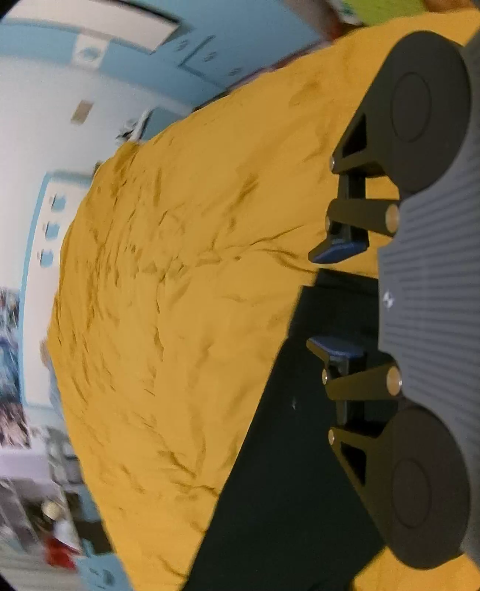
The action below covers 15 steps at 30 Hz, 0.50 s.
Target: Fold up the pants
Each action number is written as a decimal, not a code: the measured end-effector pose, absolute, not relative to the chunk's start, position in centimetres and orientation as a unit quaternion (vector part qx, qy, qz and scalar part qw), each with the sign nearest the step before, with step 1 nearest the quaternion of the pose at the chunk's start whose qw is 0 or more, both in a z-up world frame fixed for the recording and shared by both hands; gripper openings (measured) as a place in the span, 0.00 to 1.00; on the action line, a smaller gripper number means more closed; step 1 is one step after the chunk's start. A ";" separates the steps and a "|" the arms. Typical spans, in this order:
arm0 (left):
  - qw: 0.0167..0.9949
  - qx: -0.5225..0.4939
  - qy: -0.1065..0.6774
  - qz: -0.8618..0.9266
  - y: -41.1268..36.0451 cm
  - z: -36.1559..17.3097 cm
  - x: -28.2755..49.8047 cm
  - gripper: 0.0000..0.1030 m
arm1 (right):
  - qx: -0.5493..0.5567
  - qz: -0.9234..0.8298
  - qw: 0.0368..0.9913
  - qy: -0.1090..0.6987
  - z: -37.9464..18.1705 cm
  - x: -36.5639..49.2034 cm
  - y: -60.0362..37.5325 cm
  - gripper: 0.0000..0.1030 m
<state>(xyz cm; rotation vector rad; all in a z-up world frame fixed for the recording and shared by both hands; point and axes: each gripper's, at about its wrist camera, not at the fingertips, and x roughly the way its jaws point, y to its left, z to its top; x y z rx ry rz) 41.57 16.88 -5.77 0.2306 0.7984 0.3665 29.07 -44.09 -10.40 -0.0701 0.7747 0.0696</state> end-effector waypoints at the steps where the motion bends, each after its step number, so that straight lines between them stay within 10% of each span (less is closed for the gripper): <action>1: 0.903 0.105 0.383 0.165 16.4 -5.5 40.7 0.33 | -0.016 0.029 0.925 0.378 -10.3 28.1 -44.3 0.40; 15: 0.913 0.045 0.395 0.094 10.8 -7.0 36.8 0.33 | 0.121 0.062 0.925 0.354 -13.6 32.3 -47.7 0.38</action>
